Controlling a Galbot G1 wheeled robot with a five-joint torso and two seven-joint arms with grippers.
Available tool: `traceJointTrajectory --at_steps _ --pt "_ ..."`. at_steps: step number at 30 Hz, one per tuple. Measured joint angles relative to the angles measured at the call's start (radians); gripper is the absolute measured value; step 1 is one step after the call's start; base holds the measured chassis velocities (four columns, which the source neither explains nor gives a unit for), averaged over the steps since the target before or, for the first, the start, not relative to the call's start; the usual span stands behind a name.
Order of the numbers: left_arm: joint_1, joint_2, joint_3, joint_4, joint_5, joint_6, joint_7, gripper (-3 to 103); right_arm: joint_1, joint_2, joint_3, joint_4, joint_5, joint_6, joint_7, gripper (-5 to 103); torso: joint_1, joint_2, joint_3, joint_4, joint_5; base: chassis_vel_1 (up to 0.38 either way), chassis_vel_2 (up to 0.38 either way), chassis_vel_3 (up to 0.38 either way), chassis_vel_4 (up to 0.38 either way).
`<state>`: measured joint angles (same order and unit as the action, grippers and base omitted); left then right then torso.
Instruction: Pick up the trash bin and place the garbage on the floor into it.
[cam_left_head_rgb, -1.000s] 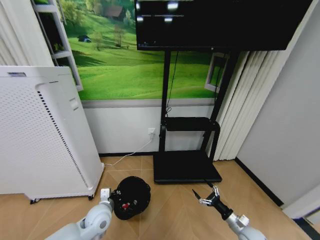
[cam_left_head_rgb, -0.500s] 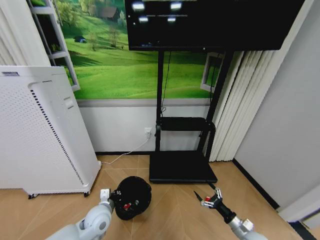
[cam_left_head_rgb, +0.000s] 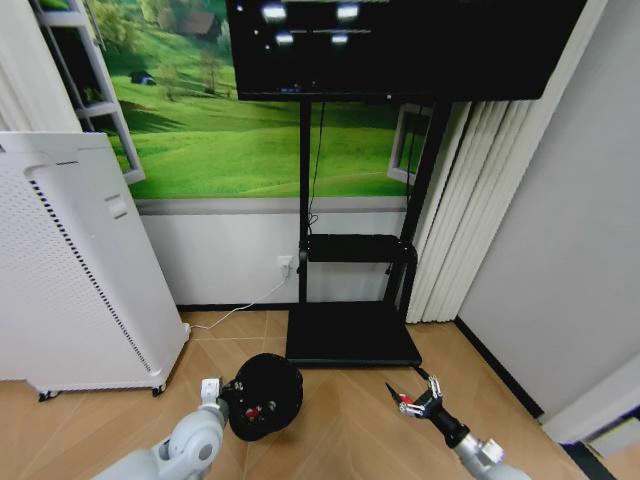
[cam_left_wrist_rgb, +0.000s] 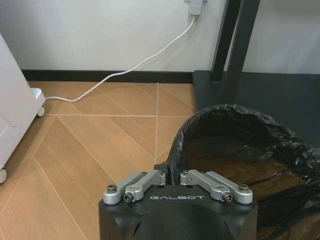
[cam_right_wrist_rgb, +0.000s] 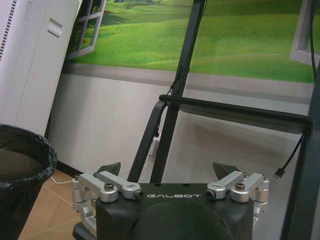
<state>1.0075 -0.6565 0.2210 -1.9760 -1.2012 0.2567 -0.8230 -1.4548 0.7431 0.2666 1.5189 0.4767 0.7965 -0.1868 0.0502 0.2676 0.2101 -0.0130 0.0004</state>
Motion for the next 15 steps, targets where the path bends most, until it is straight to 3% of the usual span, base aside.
traceJointTrajectory --at_steps 8,15 --pt "0.065 0.045 -0.072 -0.015 0.015 -0.007 -0.004 7 0.024 -0.001 -0.022 -0.061 -0.12 -0.008 0.106 100 0.0 0.0 0.0 0.0007 -0.0007 -0.001 0.002 0.001 0.008" --pt "0.237 0.13 -0.223 -0.06 0.041 -0.012 0.001 7 0.124 0.048 -0.105 -0.187 -0.044 -0.042 0.15 100 0.0 0.0 0.0 0.001 -0.0004 0.012 0.021 -0.007 -0.009"
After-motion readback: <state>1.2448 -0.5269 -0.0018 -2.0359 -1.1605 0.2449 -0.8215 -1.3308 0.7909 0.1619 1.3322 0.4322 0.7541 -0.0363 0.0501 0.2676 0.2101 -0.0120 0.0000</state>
